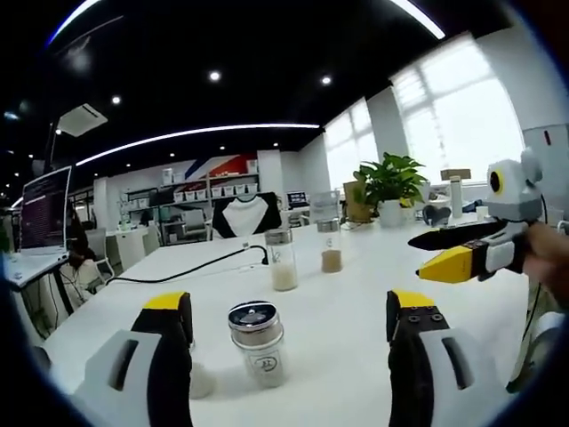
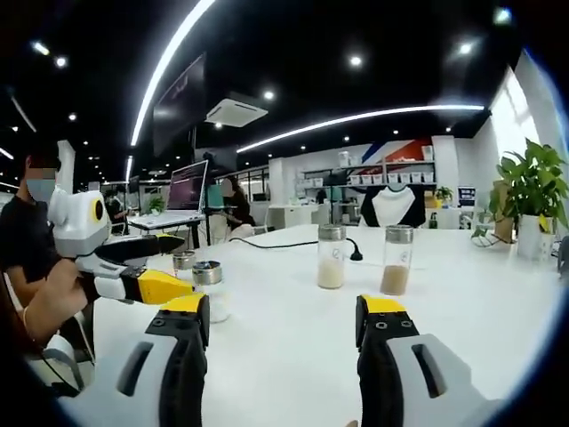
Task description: Rotate the seasoning bottle until the label or dispensing opening points toward the visible target arrow and the bottle remains upright within the marked orientation range
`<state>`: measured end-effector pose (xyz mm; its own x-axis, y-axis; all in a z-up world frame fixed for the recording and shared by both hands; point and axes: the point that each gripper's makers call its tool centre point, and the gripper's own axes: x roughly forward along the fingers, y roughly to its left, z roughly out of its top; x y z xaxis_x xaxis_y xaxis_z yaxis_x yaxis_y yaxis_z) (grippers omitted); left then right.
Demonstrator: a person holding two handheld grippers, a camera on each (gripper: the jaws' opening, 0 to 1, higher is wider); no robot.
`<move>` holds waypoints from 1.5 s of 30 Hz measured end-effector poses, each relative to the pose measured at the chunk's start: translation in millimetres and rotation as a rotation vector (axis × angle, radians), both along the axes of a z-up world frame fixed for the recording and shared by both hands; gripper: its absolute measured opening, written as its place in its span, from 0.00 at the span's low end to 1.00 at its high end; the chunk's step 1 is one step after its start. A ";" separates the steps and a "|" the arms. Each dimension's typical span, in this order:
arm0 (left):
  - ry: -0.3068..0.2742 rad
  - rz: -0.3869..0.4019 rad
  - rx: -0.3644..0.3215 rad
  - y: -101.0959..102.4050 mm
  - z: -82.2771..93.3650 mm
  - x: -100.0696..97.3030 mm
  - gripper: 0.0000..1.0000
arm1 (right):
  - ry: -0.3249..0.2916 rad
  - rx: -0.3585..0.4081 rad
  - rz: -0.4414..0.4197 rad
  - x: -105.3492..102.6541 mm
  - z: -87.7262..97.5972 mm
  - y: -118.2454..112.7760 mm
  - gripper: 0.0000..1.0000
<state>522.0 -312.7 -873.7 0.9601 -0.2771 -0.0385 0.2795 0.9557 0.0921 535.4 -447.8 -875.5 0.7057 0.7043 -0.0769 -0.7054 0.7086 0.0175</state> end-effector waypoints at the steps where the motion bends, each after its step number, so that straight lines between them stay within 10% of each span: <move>1: 0.000 0.000 -0.008 -0.3 -0.1 -0.5 0.96 | -0.008 -0.002 0.002 3.3 2.6 0.7 0.67; 14: 0.009 -0.008 0.023 3.9 -4.4 -3.0 0.95 | -0.046 -0.081 0.018 48.1 12.0 3.8 0.65; 22: 0.013 -0.056 0.043 0.8 -5.9 -4.9 0.96 | 0.016 0.046 0.125 60.6 31.4 16.7 0.67; 45: 0.019 -0.109 -0.029 2.1 -2.5 -6.5 0.96 | 0.004 0.034 0.107 132.6 35.2 55.5 0.67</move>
